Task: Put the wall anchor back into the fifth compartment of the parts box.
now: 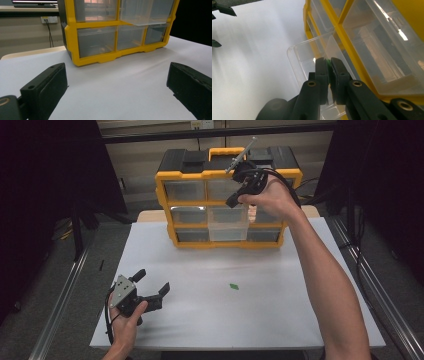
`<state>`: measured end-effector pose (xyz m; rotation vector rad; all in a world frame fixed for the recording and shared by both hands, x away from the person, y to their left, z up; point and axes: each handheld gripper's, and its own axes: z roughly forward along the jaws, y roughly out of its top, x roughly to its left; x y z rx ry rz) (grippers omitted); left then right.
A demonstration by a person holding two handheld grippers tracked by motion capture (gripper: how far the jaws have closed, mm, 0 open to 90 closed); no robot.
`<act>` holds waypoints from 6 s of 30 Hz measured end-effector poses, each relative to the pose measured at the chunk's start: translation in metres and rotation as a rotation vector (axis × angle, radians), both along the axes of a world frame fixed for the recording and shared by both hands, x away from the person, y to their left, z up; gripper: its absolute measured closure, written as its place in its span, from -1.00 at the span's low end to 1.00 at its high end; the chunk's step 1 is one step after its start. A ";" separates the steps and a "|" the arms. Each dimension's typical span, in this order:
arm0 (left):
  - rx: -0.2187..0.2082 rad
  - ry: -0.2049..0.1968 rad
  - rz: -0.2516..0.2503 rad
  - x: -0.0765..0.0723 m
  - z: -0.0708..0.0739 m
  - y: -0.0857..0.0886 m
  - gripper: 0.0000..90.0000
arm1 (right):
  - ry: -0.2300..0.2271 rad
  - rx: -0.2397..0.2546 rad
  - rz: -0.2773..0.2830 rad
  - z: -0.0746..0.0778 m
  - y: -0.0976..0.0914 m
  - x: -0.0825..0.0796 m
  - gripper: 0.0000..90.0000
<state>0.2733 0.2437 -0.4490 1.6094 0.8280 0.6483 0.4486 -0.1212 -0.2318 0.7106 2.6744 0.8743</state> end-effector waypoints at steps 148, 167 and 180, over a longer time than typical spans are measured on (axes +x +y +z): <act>0.003 0.009 0.005 0.001 -0.001 -0.001 -0.93 | 0.283 -0.040 0.142 -0.227 0.000 -0.071 0.68; -0.001 0.012 0.013 0.001 -0.001 -0.001 -0.92 | 0.278 -0.094 0.141 -0.227 0.005 -0.069 0.88; -0.007 0.007 0.006 0.001 0.000 0.000 -0.92 | 0.245 0.059 0.121 -0.201 -0.008 -0.076 0.88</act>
